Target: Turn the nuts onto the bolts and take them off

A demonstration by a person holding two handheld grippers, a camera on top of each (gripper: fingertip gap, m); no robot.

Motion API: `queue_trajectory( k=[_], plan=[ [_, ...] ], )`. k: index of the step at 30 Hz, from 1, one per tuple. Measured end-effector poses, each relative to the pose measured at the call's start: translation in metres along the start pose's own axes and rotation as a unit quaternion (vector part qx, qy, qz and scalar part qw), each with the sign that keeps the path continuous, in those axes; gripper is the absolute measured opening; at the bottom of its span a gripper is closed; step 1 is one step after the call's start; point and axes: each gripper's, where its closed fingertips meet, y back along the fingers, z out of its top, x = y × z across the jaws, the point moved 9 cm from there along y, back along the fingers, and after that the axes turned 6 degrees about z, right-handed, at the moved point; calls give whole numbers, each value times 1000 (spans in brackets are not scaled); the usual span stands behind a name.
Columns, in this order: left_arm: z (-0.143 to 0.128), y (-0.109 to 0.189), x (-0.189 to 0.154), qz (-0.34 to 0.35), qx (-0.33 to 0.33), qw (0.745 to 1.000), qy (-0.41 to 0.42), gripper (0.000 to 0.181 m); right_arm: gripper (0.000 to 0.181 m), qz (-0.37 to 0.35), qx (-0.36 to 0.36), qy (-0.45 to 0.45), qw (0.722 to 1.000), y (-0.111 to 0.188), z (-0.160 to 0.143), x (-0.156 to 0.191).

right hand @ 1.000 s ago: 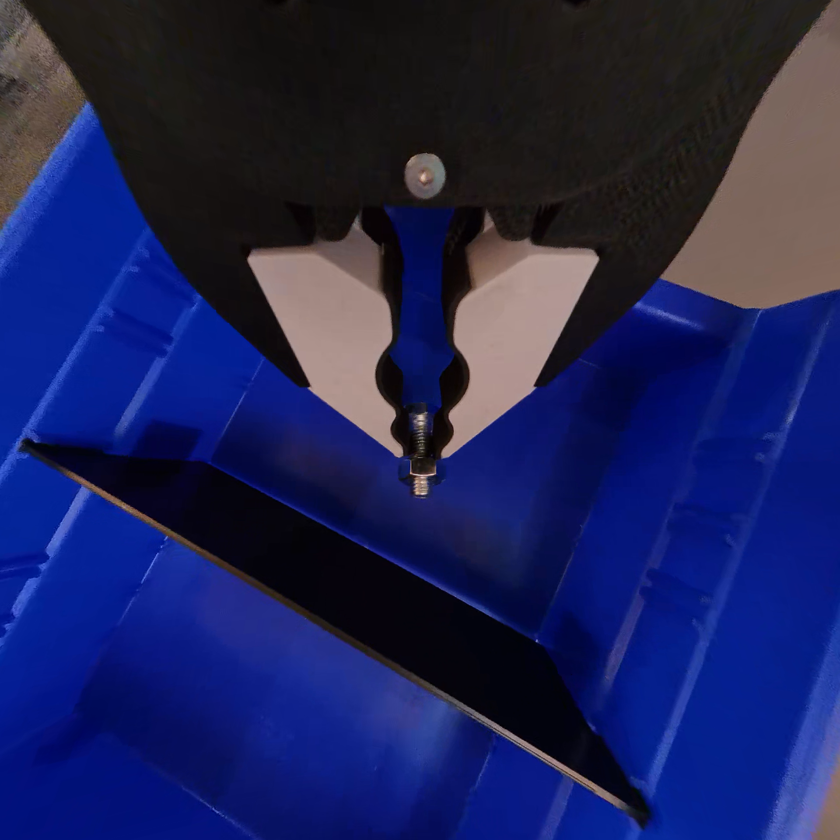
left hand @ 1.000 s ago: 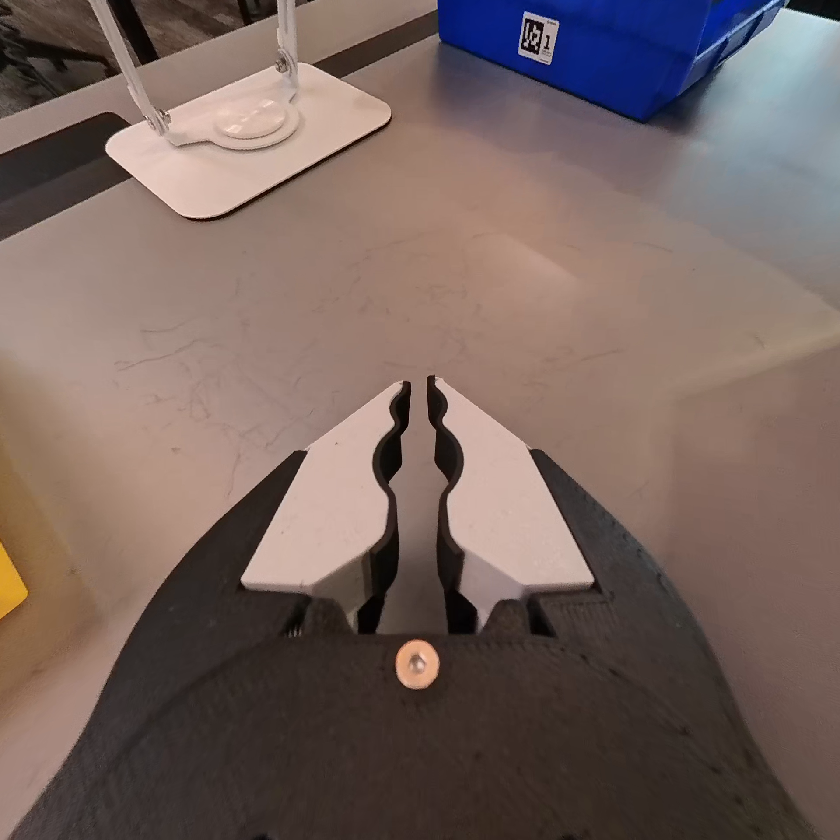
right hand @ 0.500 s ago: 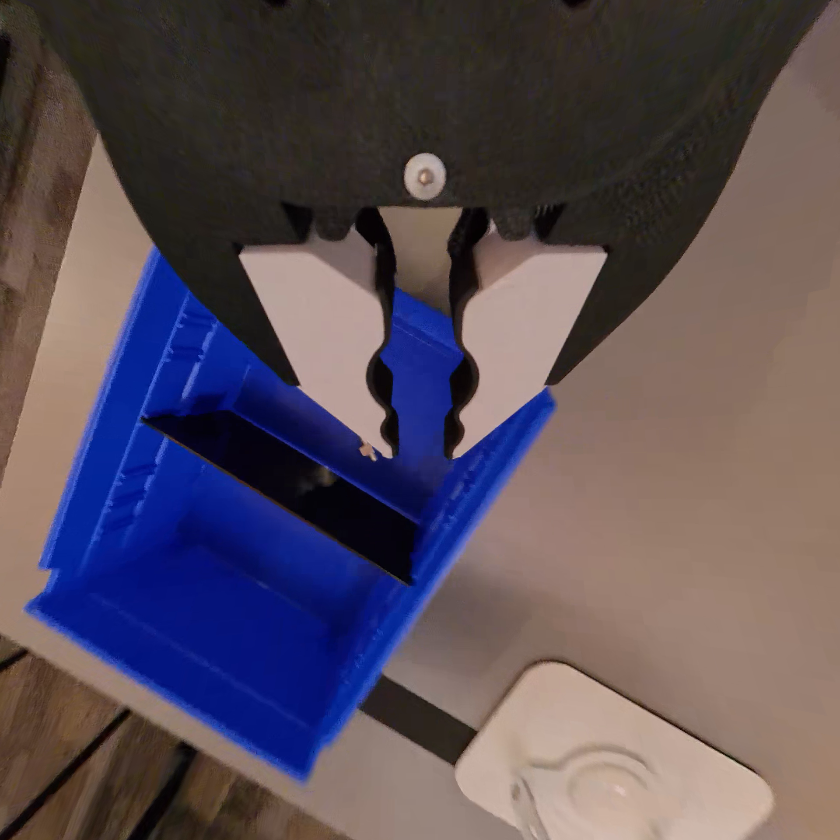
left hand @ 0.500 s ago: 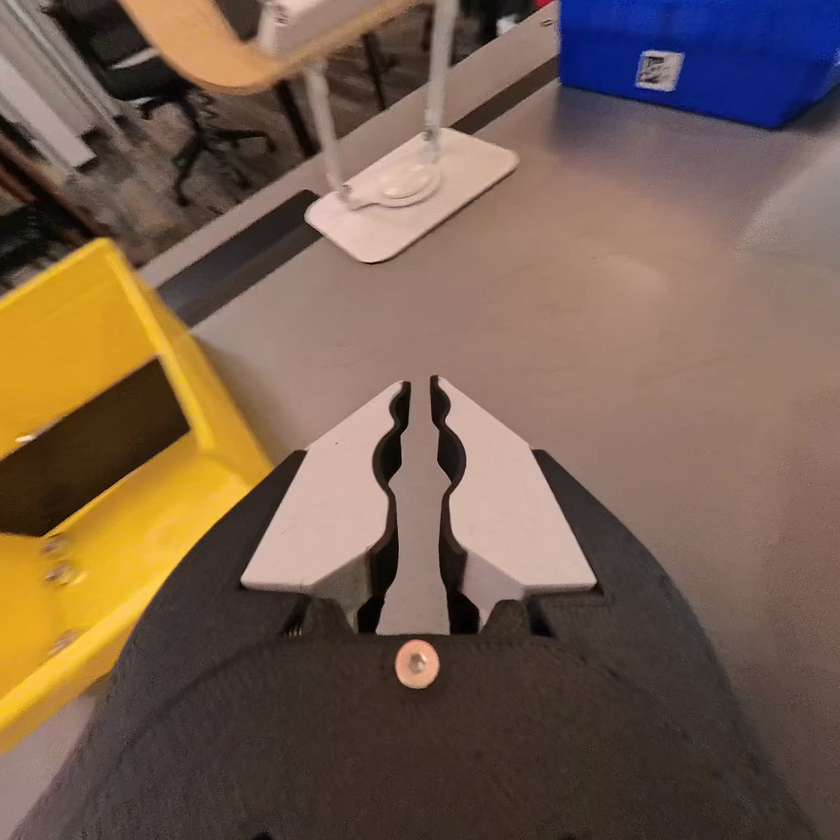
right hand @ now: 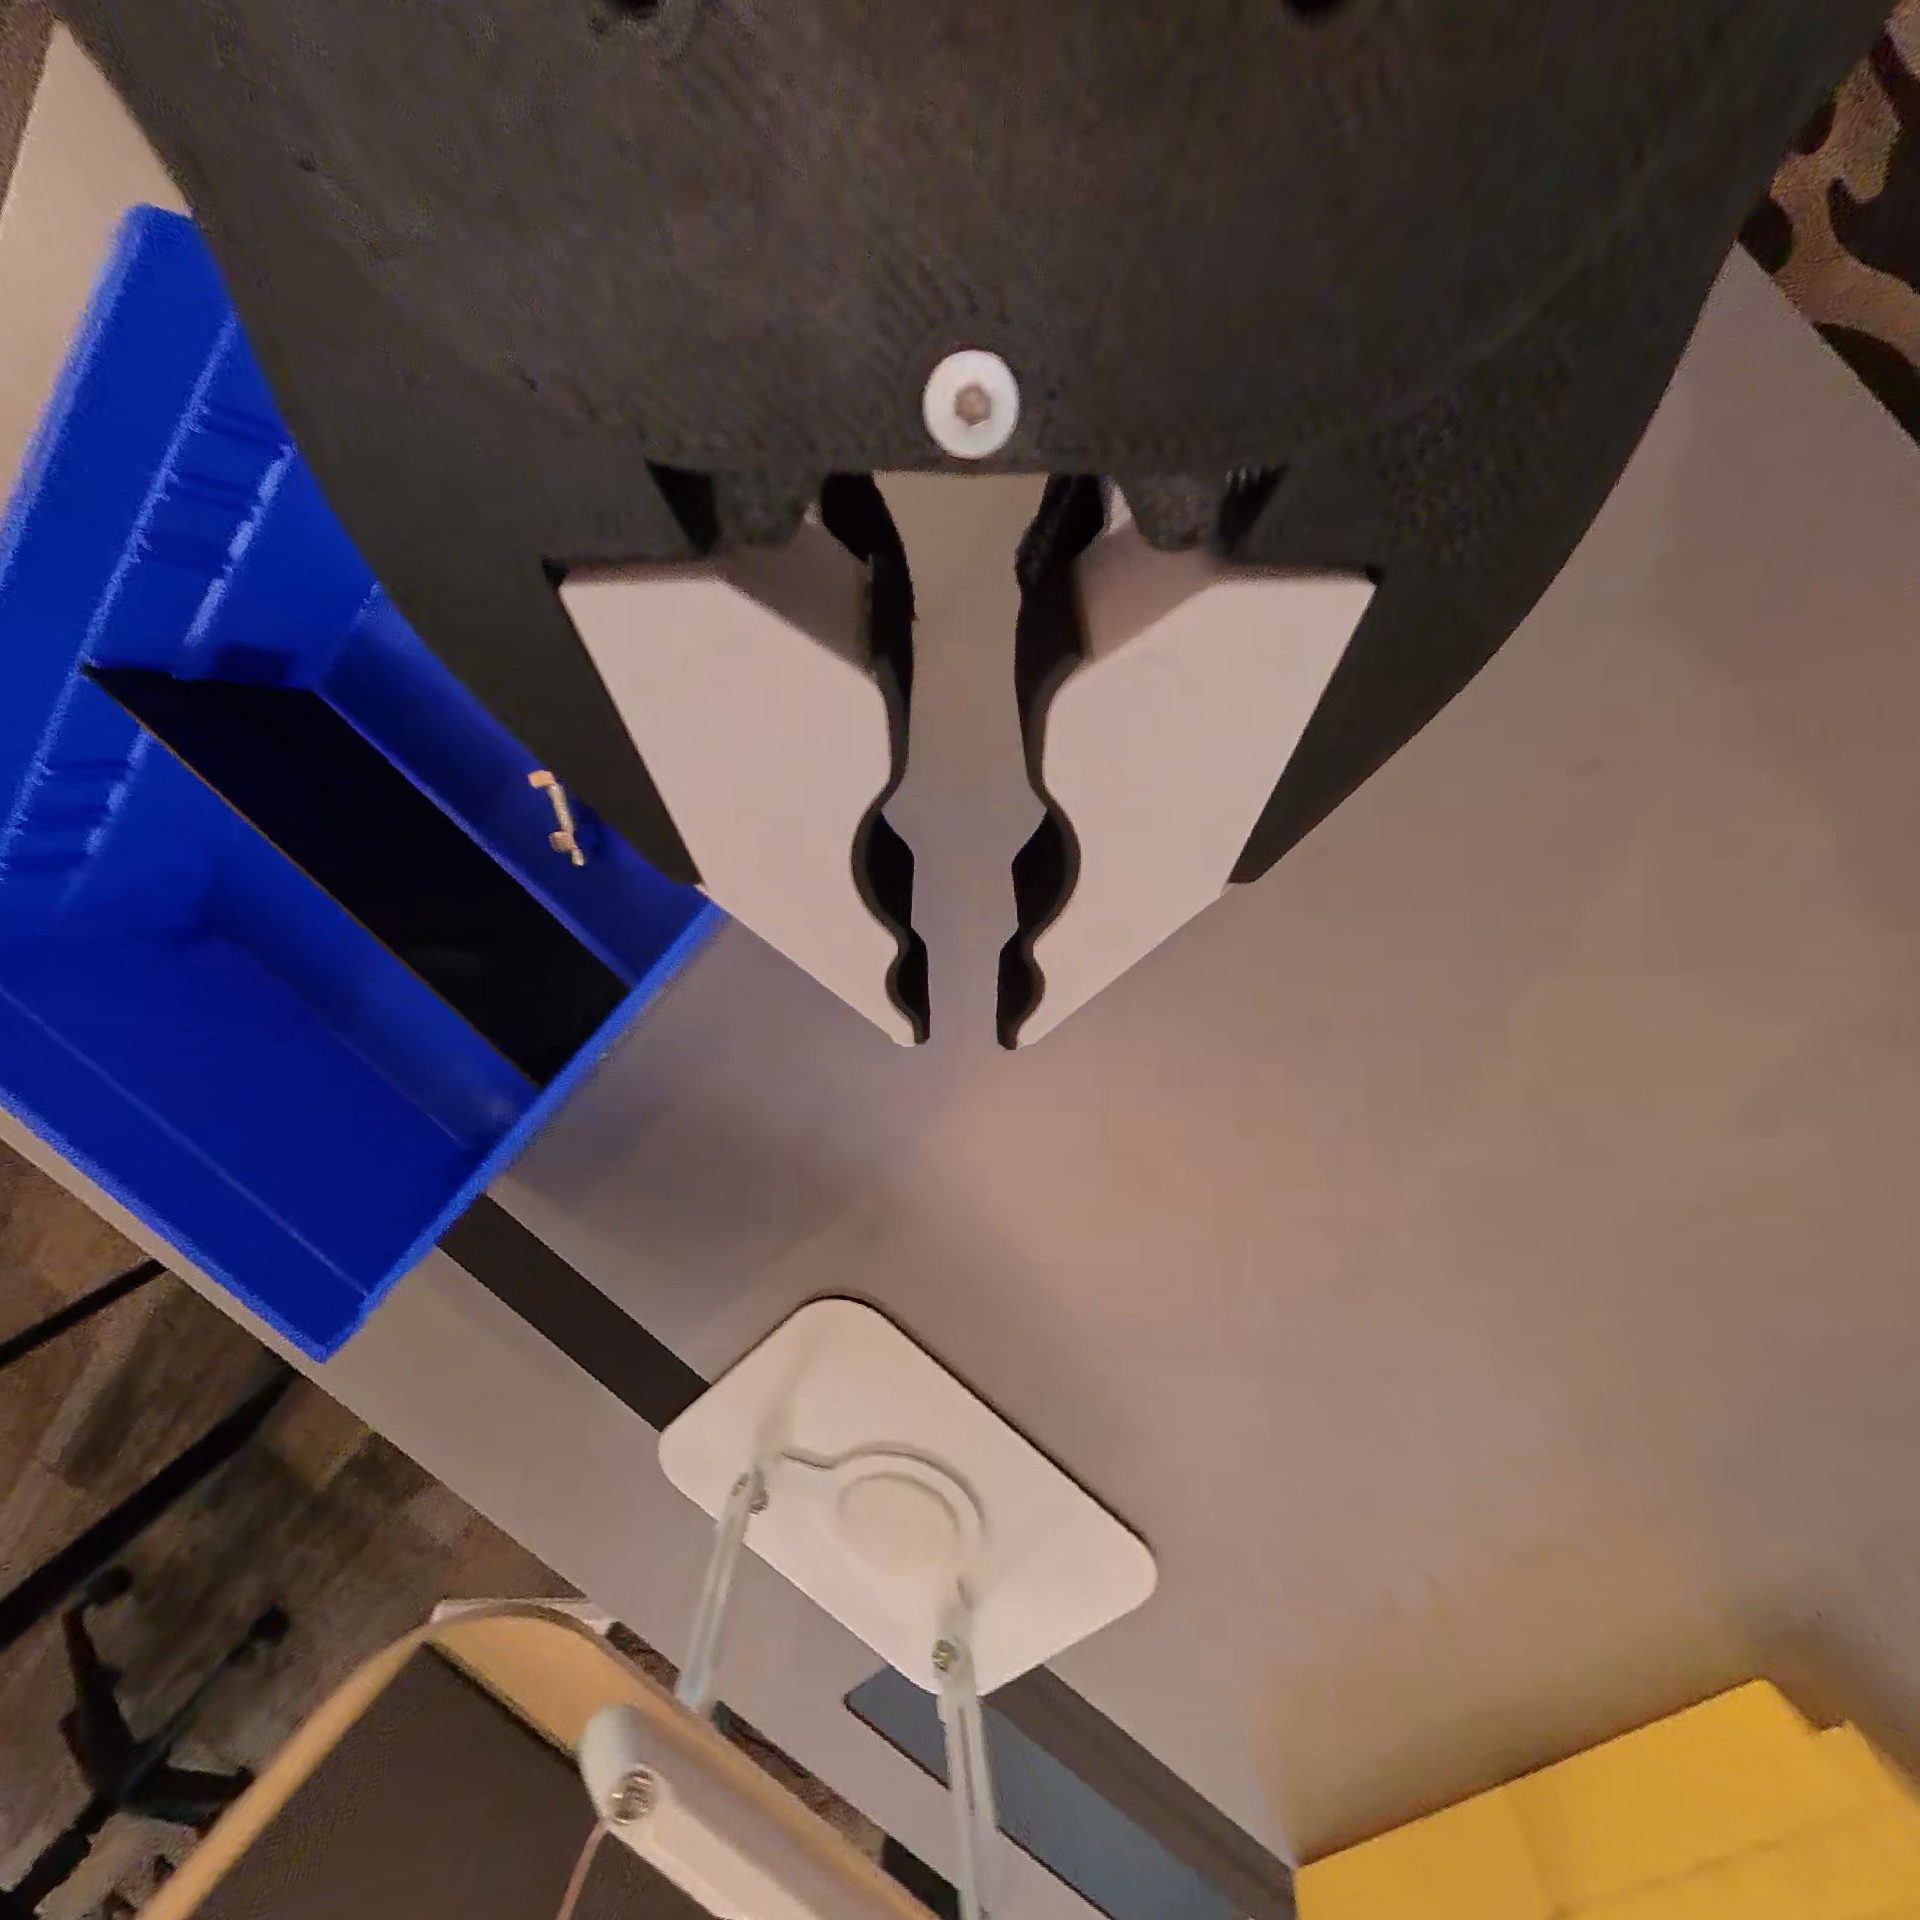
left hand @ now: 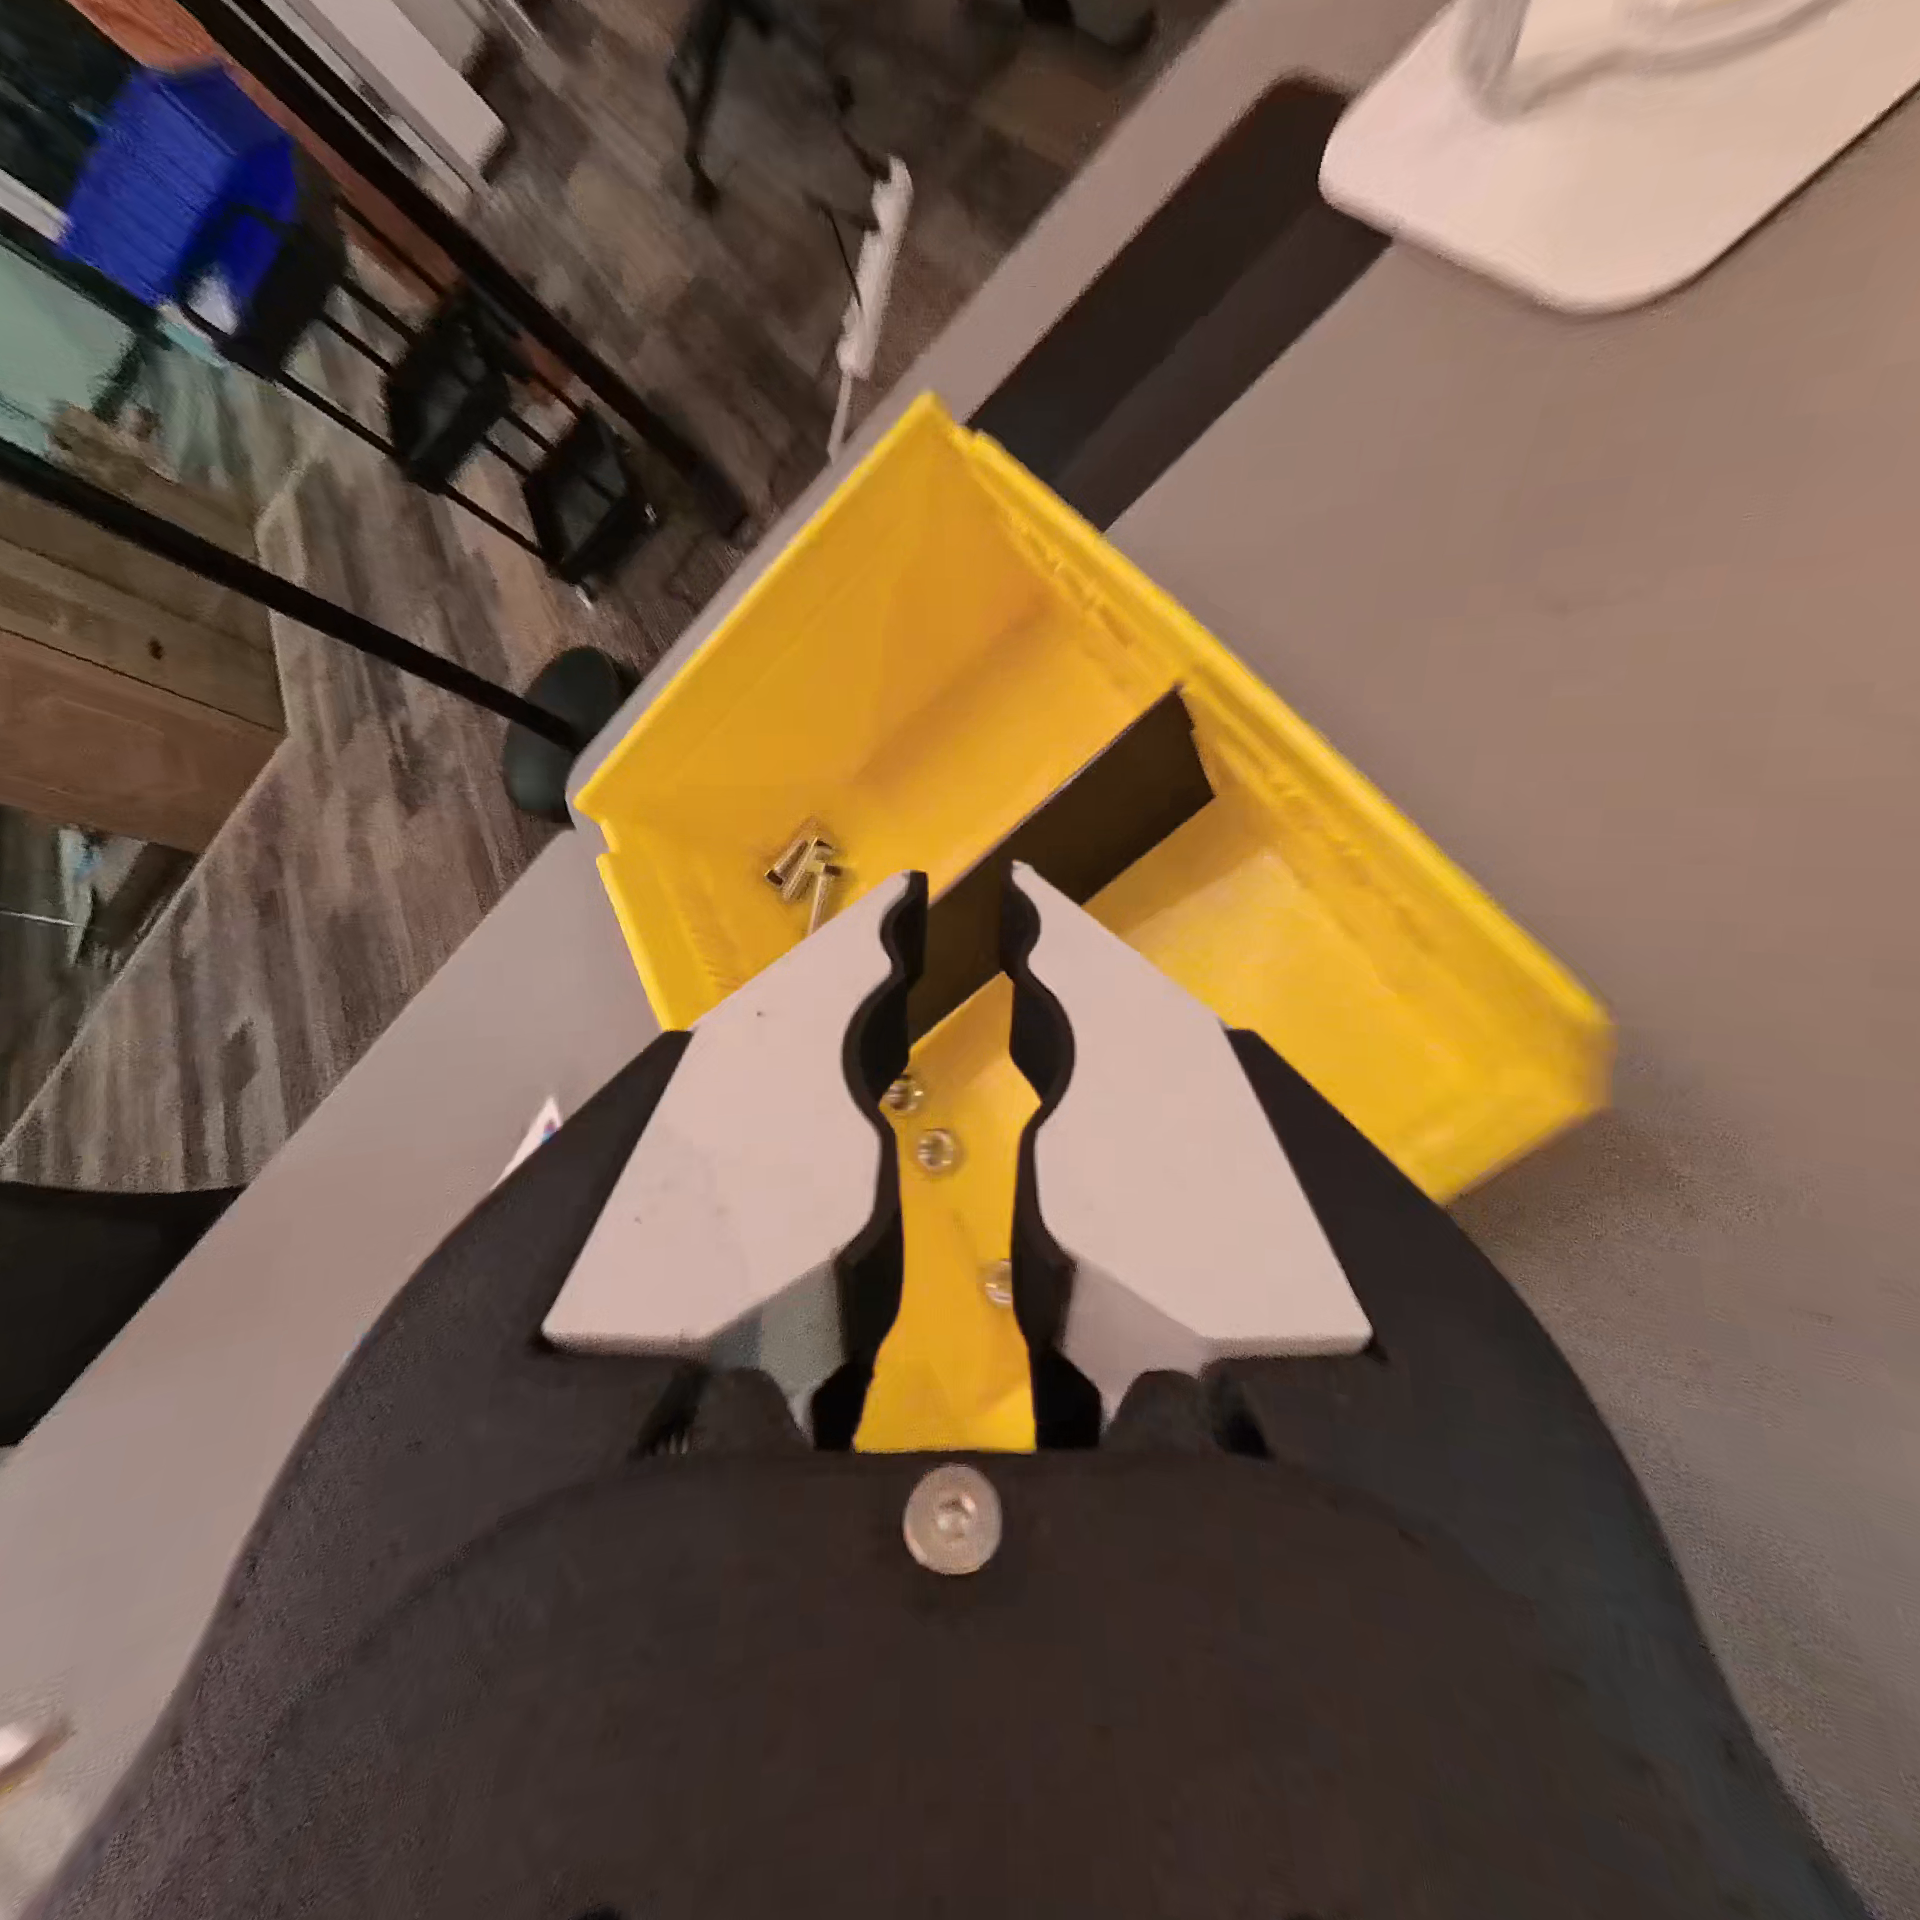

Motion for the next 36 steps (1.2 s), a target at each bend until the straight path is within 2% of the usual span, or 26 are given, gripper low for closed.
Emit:
queue_trajectory(
  k=[3,7,10,13,15,17,19,22,25,30,32,33,36],
  plan=[
    [1,-59,25,-34,79,995,-46,6,12,15,0,4,1000,-6,2,17],
    [-14,-133,45,-103,185,977,-36,7,12,42,-1,11,999,-15,2,40],
    [-26,-173,51,-120,258,957,-56,11,12,51,5,18,999,-21,0,49],
    [-38,-200,52,-133,322,934,-76,18,12,60,6,21,998,-25,1,52],
    [-42,-211,48,-151,353,919,-88,19,12,62,5,22,998,-28,1,52],
    [-45,-220,47,-132,372,909,-132,15,11,72,-1,22,997,-32,3,54],
    [-46,-230,44,-131,382,904,-137,22,12,77,-1,22,997,-36,3,54],
    [-46,-236,44,-110,393,894,-186,19,12,81,2,21,997,-41,0,53],
    [-46,-240,50,-121,387,899,-167,19,11,87,-1,16,996,-44,-3,51],
    [-39,-241,55,-156,358,915,-98,0,11,94,-5,10,995,-45,-8,49],
    [-37,-235,37,-221,349,906,-88,0,11,95,-6,8,995,-44,-10,48],
    [-37,-233,29,-224,346,905,-106,0,11,96,-7,7,995,-44,-10,48],
    [-29,-229,33,-162,328,921,-134,0,11,92,-5,6,996,-41,-12,46]
  ],
)
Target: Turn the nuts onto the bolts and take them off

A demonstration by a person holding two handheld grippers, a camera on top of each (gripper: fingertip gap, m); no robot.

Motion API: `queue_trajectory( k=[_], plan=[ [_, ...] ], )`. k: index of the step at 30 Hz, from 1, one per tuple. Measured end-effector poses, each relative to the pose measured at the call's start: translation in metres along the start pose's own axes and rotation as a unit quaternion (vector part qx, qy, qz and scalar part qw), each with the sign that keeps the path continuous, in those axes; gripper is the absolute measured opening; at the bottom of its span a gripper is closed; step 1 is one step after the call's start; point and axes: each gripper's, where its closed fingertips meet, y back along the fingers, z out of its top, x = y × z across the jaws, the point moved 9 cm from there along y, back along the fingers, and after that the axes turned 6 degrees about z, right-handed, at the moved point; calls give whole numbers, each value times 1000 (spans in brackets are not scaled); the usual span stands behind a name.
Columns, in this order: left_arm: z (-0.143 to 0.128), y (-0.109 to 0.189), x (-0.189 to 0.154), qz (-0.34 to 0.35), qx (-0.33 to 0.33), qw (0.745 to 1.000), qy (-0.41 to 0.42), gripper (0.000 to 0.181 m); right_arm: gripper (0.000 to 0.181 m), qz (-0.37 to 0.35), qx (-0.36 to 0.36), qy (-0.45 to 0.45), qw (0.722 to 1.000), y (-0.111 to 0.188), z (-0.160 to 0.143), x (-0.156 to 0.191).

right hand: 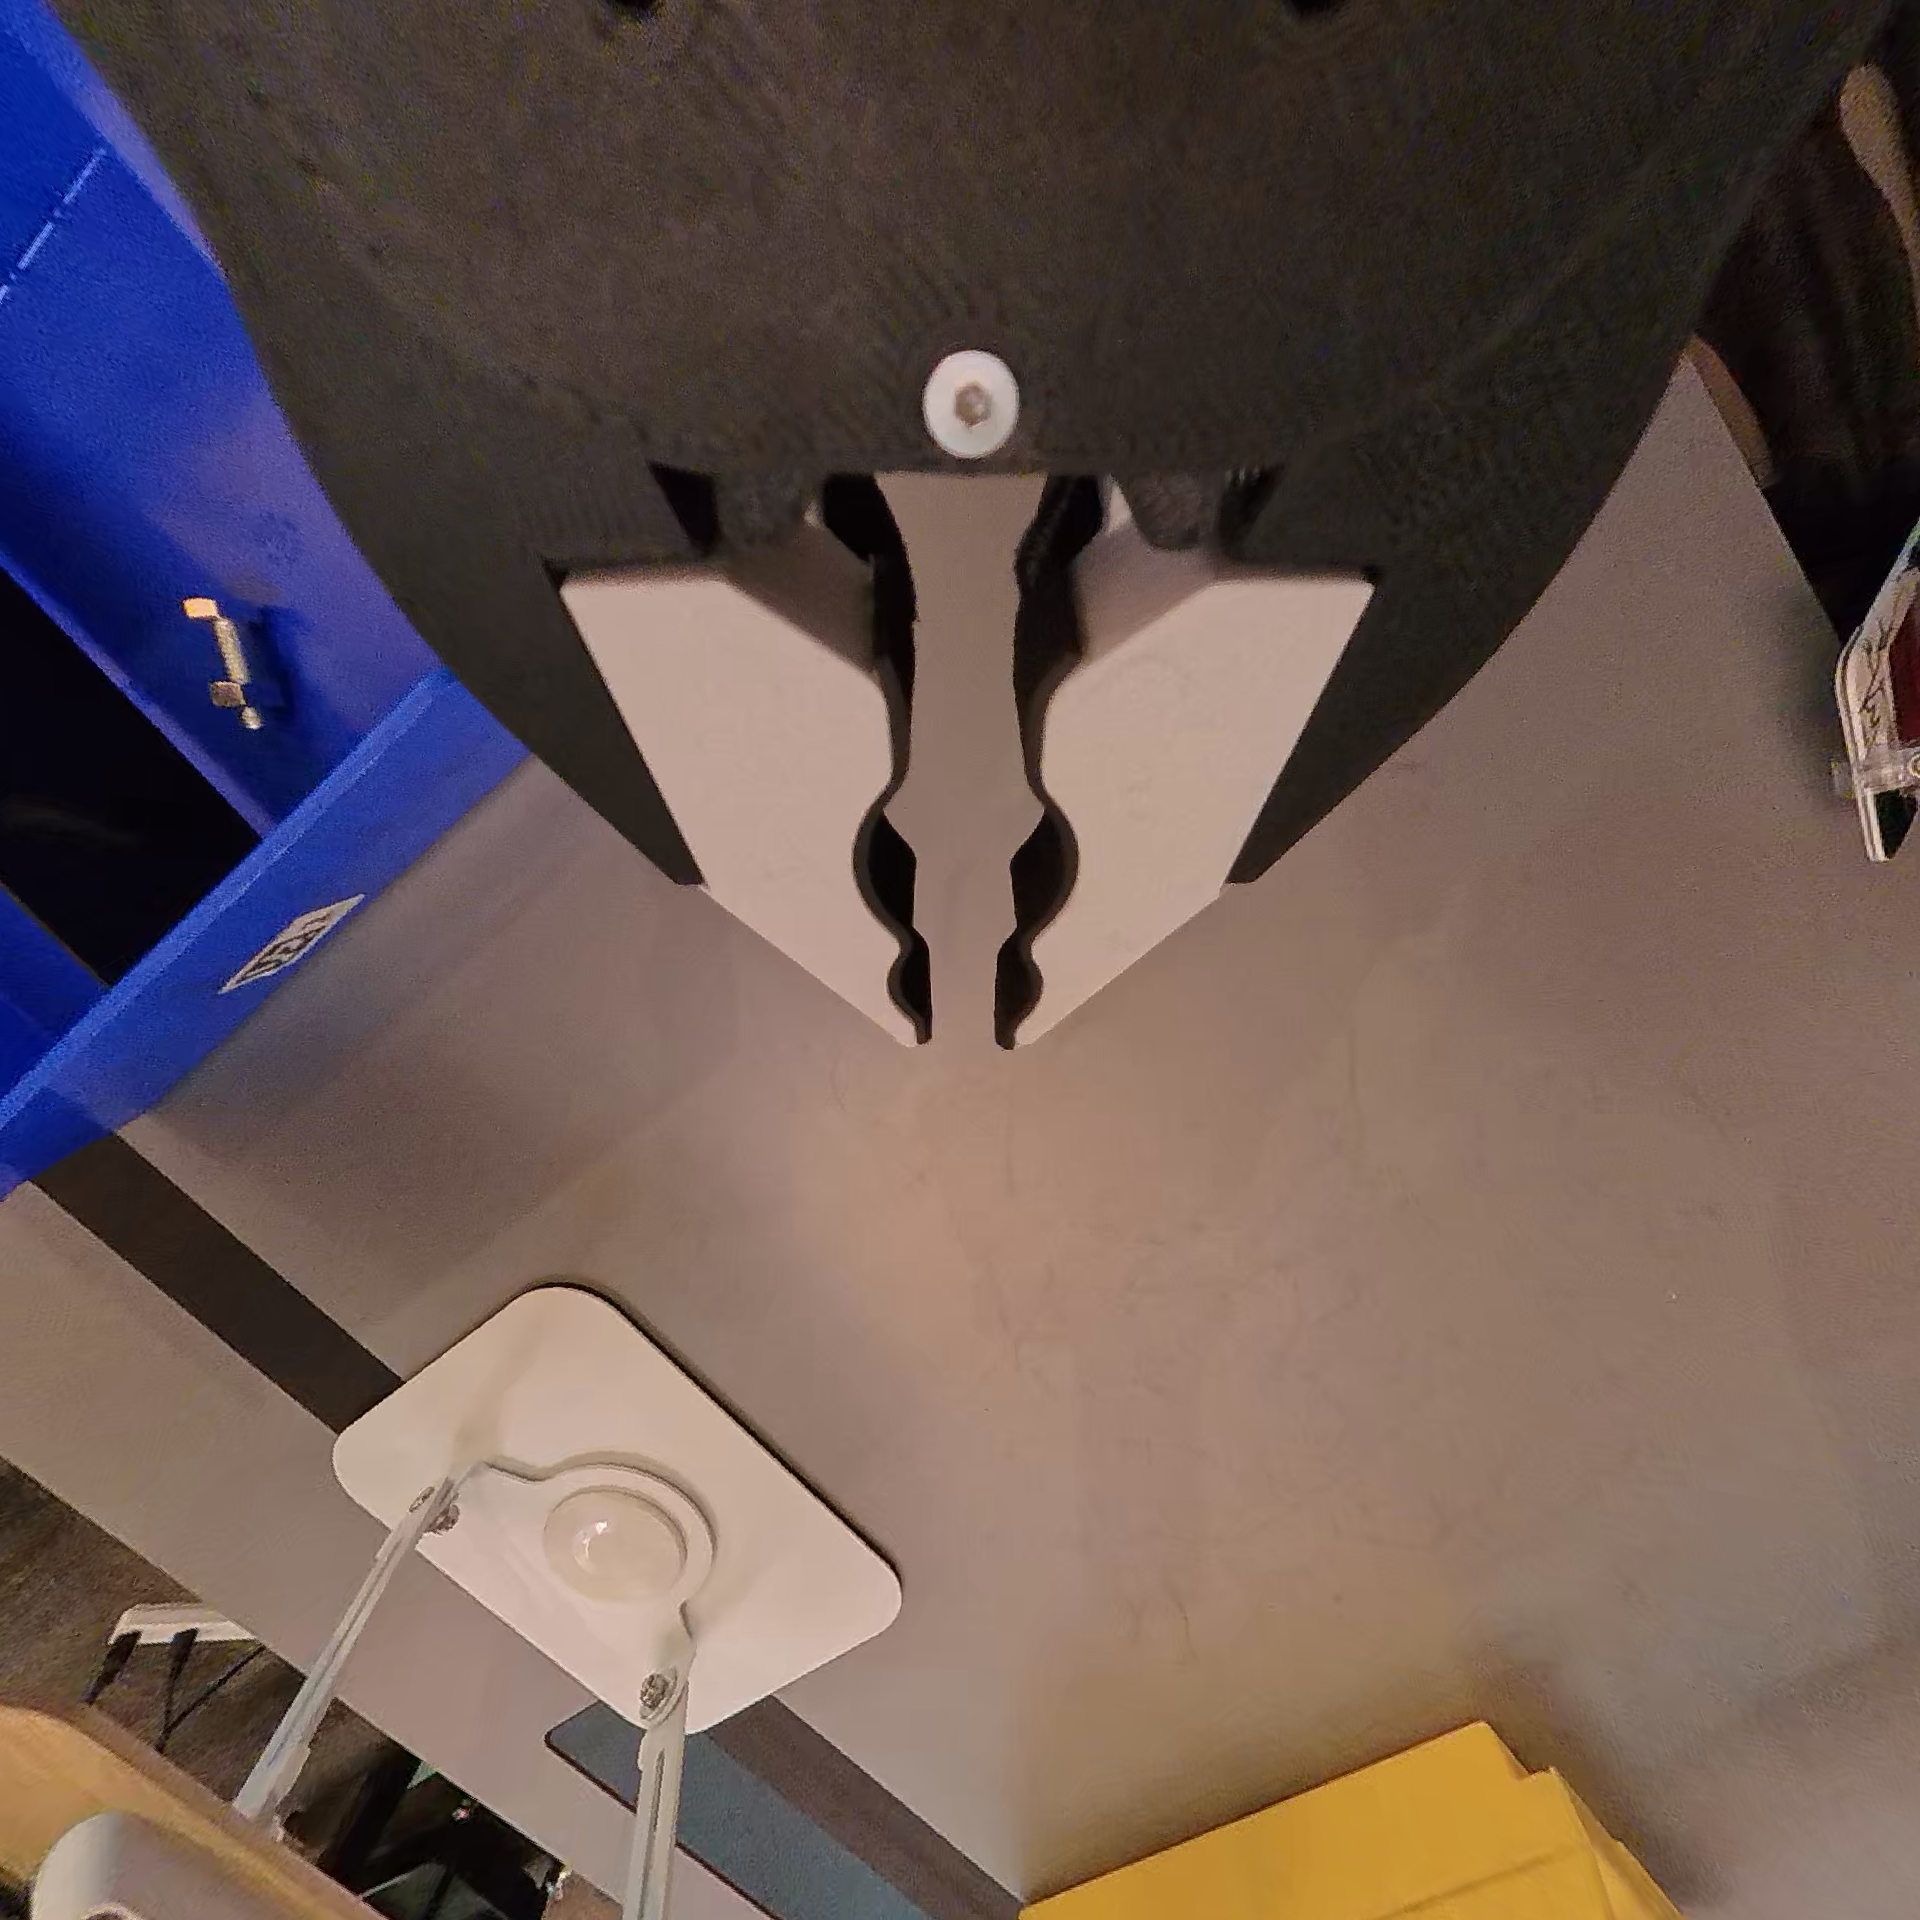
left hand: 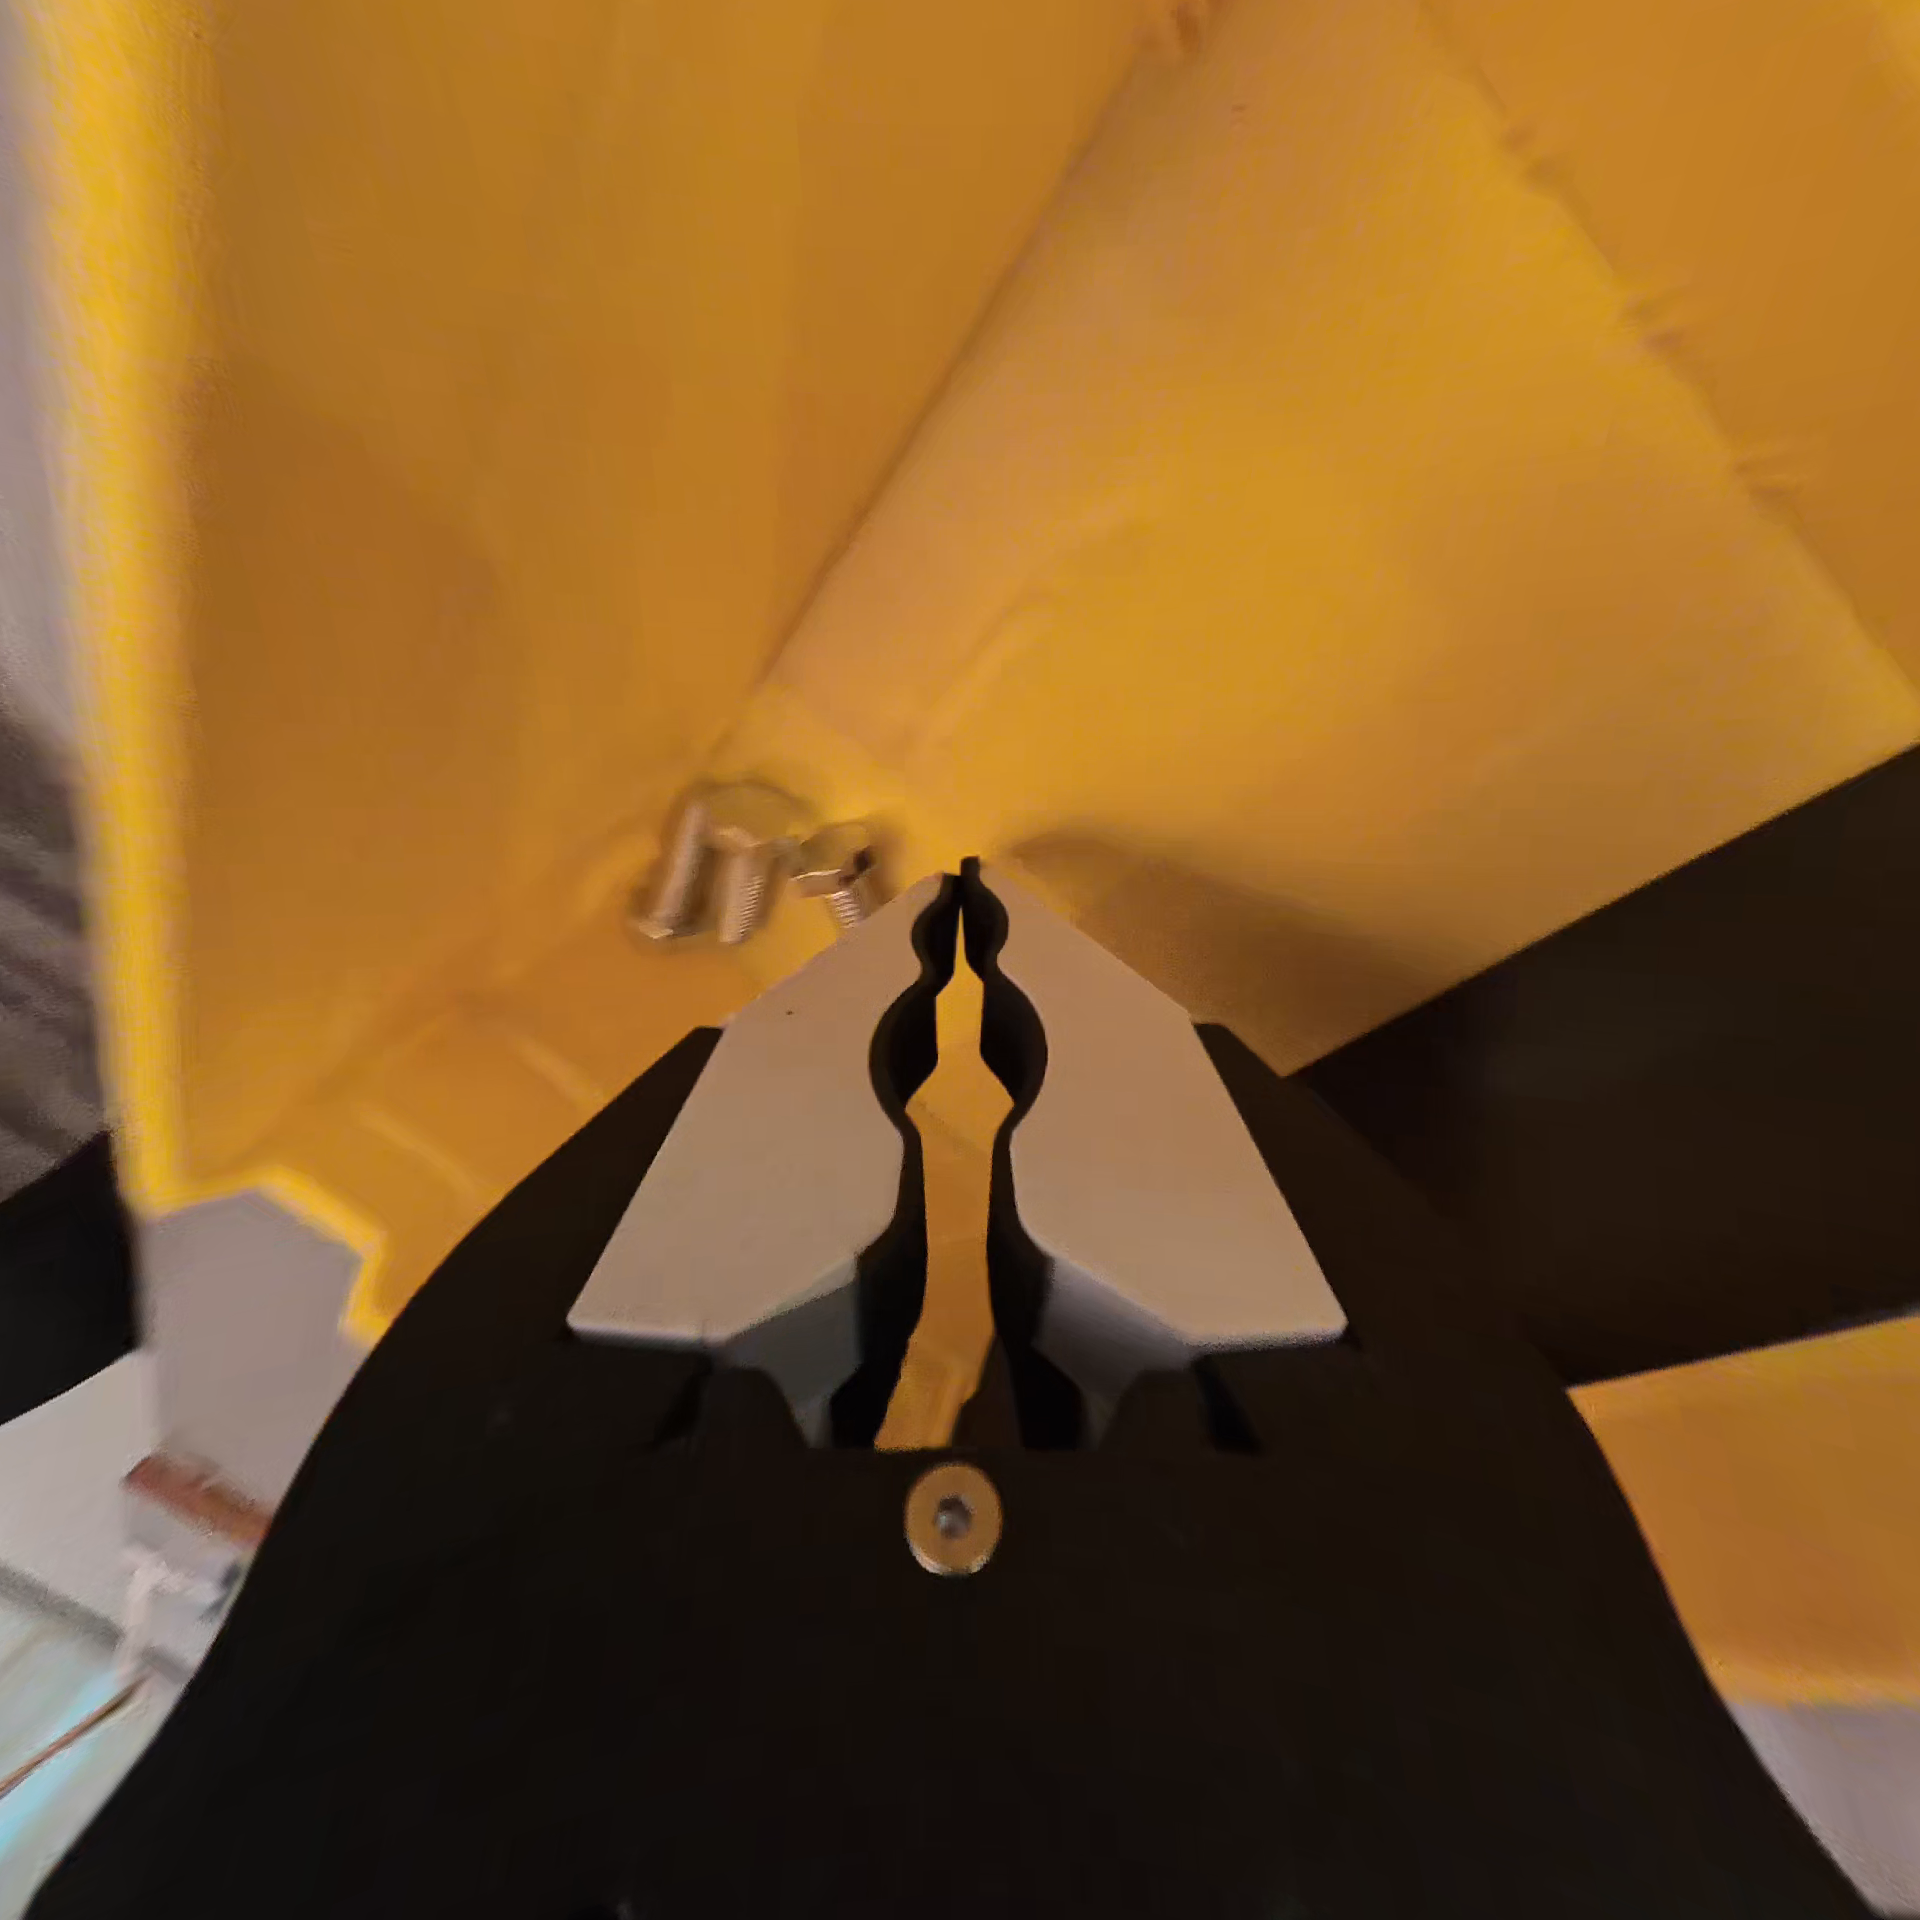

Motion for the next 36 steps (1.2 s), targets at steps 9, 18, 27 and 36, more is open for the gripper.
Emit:
queue_trajectory(
  k=[9,18,27,36],
  plan=[
    [-5,-7,16,-10,41,997,62,28,11,14,-10,-7,1000,-2,-2,-2],
    [-4,-19,23,-137,-10,970,202,10,11,26,-23,-18,999,-1,-5,-6],
    [5,5,18,-107,-81,971,200,8,11,31,-25,-19,999,0,-7,-5],
    [-4,146,-23,-63,-274,947,157,8,11,45,-43,-13,998,1,5,9]
  ],
)
